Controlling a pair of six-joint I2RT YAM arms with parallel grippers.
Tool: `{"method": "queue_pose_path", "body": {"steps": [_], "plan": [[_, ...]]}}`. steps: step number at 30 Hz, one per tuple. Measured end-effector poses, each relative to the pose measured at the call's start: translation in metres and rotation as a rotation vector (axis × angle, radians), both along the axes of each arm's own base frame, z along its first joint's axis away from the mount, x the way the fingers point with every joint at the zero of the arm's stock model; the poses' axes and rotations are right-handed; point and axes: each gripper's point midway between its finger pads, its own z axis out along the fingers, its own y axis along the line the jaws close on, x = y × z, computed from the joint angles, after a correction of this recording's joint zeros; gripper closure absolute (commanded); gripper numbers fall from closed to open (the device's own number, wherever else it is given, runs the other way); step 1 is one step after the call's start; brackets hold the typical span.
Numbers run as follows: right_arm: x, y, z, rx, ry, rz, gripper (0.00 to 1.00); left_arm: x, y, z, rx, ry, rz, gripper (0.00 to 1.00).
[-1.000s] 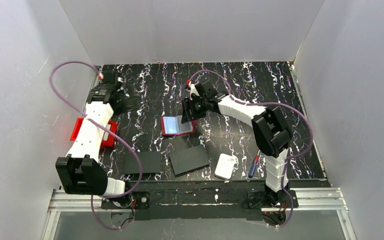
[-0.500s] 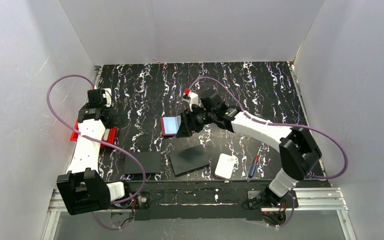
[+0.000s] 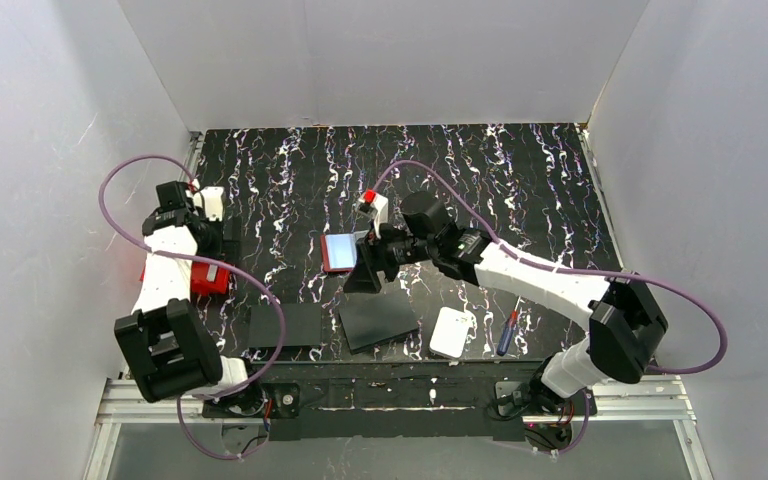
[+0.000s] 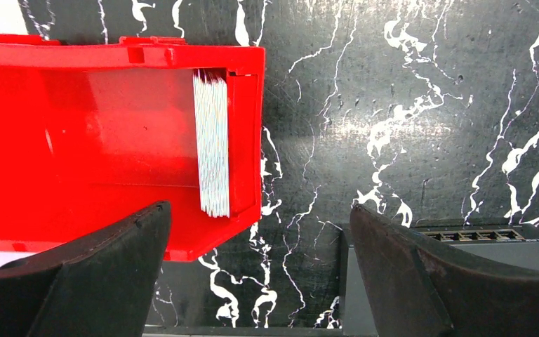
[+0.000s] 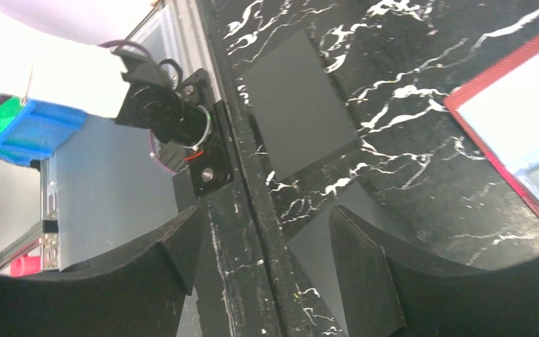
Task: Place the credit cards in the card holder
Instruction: Pick up the credit card from the storage box.
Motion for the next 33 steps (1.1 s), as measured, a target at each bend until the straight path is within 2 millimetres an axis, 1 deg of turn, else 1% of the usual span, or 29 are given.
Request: {"method": "queue_pose_path", "body": {"steps": [3, 5, 8, 11, 14, 19, 24, 27, 30, 33], "plan": [[-0.015, 0.005, 0.005, 0.007, -0.026, 0.036, 0.24, 0.000, 0.001, -0.011, -0.047, 0.029, 0.000, 0.05], [-0.021, 0.005, 0.008, 0.010, -0.042, 0.050, 0.24, 0.001, -0.001, -0.019, -0.082, 0.062, -0.005, 0.06], [-0.022, 0.004, 0.012, 0.016, -0.062, 0.051, 0.24, 0.004, -0.003, -0.032, -0.114, 0.112, -0.010, 0.02], [-0.021, 0.004, 0.013, 0.014, -0.070, 0.044, 0.24, 0.009, -0.001, -0.040, -0.127, 0.146, -0.008, 0.02], [-0.020, 0.004, 0.012, 0.012, -0.071, 0.042, 0.24, 0.011, 0.001, -0.041, -0.125, 0.149, -0.005, 0.03], [-0.020, 0.004, 0.012, 0.011, -0.072, 0.043, 0.24, 0.010, 0.000, -0.039, -0.127, 0.148, 0.001, 0.03], [-0.020, 0.004, 0.012, 0.011, -0.072, 0.043, 0.24, 0.008, 0.002, -0.021, -0.096, 0.088, 0.013, 0.02], [-0.020, 0.004, 0.012, 0.011, -0.072, 0.043, 0.24, 0.005, 0.006, -0.015, -0.072, 0.068, 0.027, 0.02], [-0.020, 0.004, 0.012, 0.011, -0.072, 0.043, 0.24, 0.006, 0.013, -0.019, -0.060, 0.081, 0.049, 0.02], [-0.021, 0.004, 0.012, 0.011, -0.072, 0.045, 0.24, 0.008, 0.016, -0.033, -0.069, 0.132, 0.053, 0.02]]}}
